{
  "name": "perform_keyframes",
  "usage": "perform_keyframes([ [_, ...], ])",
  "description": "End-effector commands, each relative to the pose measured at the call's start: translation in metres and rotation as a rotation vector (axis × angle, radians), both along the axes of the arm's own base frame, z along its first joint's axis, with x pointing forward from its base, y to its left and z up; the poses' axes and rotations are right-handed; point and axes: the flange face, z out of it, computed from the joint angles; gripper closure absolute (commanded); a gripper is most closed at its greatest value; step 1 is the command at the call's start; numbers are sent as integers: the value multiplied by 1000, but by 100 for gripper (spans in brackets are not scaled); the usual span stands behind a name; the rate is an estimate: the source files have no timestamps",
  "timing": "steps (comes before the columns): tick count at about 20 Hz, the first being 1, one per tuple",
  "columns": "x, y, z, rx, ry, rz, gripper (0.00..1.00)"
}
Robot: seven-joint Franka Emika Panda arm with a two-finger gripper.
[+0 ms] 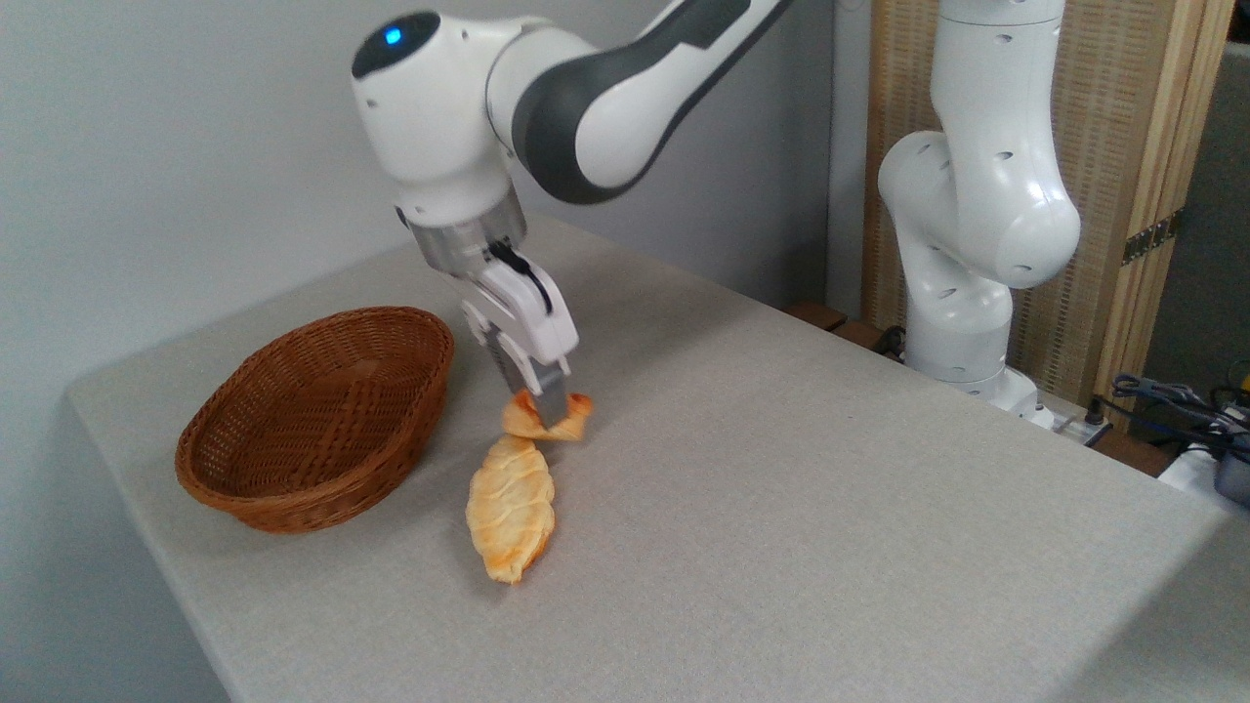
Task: Put bread into the basket
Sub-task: 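Lift the orange roll and carry it over the wicker basket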
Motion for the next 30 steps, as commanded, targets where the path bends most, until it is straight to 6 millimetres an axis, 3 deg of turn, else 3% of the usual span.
perform_keyframes([
  [1,19,-13,50,-118,-72,30,61],
  [4,33,-30,68,-144,-113,18,57],
  [8,50,-49,72,-158,-172,8,47],
  [11,65,-69,69,-205,-270,37,28],
  [12,69,-79,64,-213,-302,44,14],
  [14,74,-94,52,-218,-319,78,0],
  [21,89,-107,26,-230,-349,154,0],
  [30,90,-107,26,-231,-355,169,0],
])
